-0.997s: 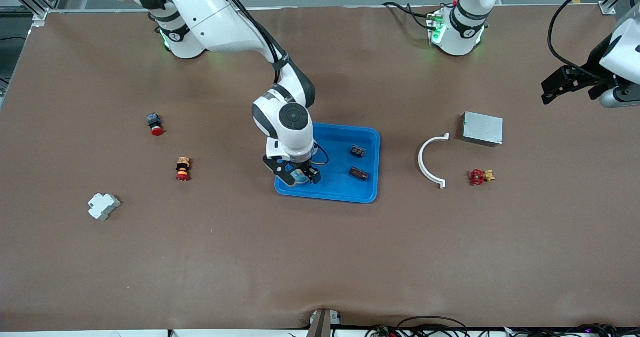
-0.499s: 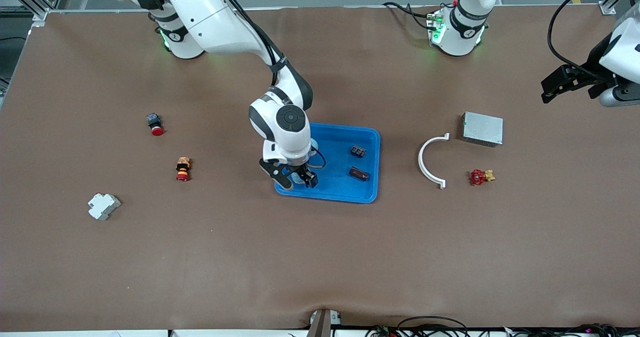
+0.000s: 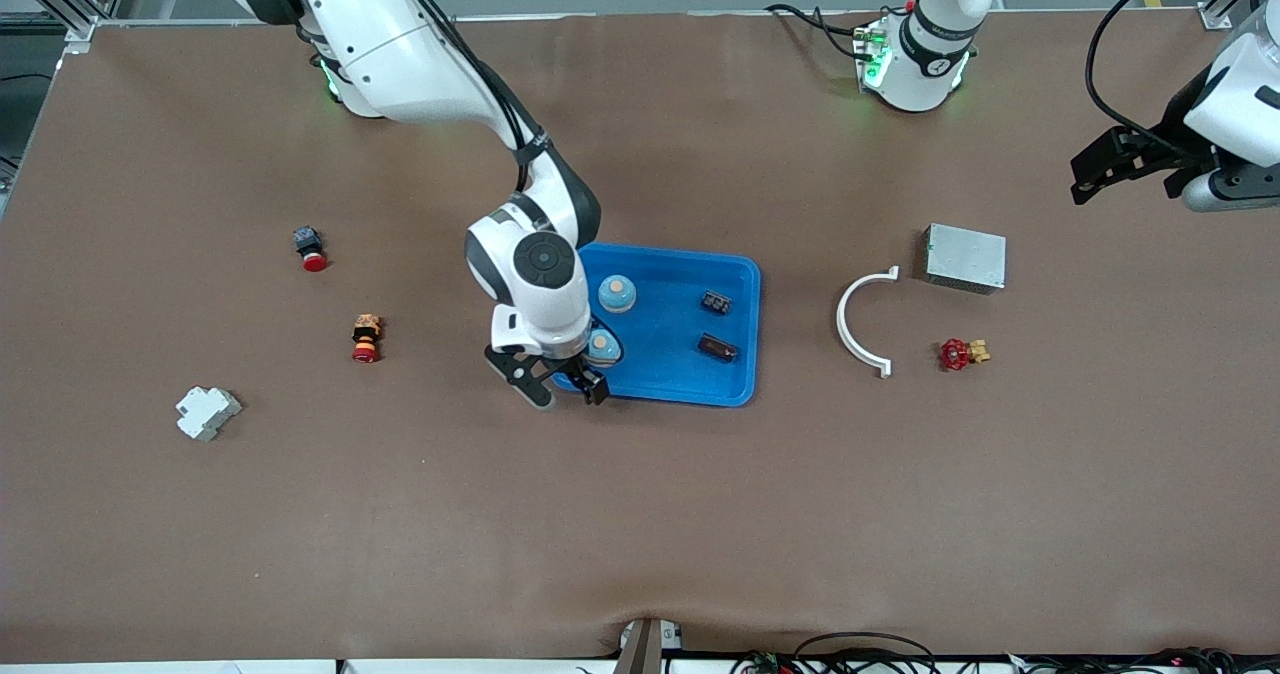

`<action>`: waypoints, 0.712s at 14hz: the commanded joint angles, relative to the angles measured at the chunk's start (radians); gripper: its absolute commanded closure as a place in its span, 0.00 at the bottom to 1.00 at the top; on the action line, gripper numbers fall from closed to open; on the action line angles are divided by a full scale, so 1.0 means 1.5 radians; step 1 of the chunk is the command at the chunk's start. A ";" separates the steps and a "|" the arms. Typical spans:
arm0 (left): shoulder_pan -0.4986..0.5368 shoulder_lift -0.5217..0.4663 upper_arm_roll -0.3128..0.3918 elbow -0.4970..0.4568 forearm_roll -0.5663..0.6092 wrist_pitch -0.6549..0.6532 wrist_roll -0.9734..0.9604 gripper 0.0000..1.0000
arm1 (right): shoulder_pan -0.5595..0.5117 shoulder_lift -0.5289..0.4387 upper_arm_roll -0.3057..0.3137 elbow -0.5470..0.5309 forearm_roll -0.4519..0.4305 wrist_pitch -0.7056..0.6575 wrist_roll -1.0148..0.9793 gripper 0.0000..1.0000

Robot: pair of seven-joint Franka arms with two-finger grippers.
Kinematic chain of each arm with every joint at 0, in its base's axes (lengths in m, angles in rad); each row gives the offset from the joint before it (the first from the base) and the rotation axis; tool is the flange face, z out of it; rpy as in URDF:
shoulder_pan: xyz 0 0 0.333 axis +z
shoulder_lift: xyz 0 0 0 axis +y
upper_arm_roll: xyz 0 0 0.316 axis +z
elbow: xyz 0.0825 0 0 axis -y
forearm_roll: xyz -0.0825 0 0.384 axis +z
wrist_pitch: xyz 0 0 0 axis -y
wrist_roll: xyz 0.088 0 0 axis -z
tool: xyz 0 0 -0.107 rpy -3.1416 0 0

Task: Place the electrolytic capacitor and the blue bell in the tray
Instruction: 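Lift the right gripper up and away from the tray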

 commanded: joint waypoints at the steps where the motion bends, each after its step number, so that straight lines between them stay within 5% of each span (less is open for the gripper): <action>1: -0.002 -0.020 -0.001 -0.013 -0.015 -0.006 0.016 0.00 | -0.038 -0.018 0.010 0.001 -0.013 -0.014 -0.050 0.00; 10: 0.000 -0.039 -0.013 -0.033 -0.017 -0.005 0.020 0.00 | -0.169 -0.067 0.010 -0.010 -0.012 -0.069 -0.311 0.00</action>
